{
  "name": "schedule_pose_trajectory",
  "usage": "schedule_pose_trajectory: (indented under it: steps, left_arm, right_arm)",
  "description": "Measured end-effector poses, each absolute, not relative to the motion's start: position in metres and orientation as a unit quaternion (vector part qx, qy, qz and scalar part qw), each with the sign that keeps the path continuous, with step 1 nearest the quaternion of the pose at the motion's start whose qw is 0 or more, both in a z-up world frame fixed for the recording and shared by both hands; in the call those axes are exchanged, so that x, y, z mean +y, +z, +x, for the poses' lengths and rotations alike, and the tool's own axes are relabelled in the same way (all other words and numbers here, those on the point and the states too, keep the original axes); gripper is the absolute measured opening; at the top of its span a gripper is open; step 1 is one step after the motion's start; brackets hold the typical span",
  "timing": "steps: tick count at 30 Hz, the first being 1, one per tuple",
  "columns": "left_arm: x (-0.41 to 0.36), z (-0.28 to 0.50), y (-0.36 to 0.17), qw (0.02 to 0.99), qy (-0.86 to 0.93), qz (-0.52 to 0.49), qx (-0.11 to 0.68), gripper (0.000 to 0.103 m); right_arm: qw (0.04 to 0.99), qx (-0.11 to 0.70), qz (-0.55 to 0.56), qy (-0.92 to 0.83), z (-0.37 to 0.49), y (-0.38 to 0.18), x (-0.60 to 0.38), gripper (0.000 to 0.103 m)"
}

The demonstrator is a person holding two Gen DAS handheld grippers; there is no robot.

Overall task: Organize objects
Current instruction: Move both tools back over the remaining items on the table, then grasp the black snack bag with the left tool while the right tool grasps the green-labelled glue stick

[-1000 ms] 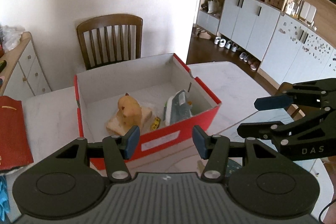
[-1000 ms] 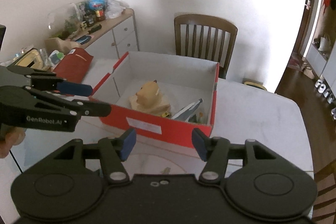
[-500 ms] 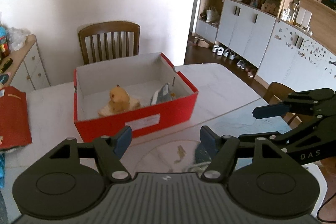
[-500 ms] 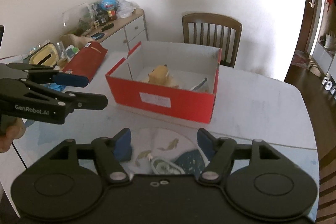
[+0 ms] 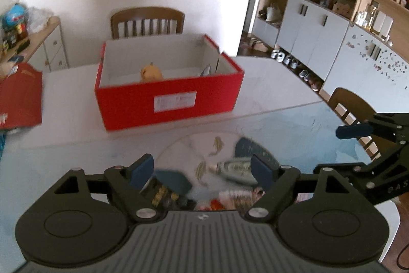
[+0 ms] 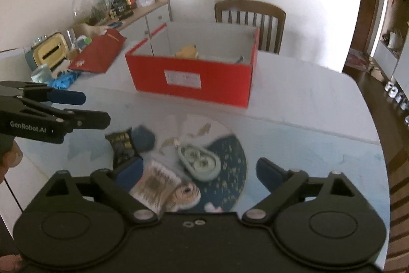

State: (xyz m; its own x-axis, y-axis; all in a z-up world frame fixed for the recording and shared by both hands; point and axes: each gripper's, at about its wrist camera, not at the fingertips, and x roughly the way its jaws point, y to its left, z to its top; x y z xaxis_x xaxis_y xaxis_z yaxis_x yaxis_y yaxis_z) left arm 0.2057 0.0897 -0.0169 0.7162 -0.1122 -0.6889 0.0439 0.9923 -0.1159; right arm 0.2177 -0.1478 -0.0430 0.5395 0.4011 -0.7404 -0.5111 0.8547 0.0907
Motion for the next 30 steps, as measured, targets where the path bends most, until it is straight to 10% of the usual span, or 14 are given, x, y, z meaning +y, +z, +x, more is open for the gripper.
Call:
schedule_pose_trajectory:
  steps: [11,30]
  left_arm:
    - [0.094,0.191,-0.057,0.912,-0.008,-0.078,0.403,0.103]
    - [0.111,0.224,-0.104,0.893,0.087,-0.085,0.434,0.103]
  right_arm:
    - [0.860,0.440,-0.069,0.249,0.191,-0.084,-0.144,0.098]
    - [0.838,0.490,-0.087,0.223,0.185,-0.127,-0.122,0.094]
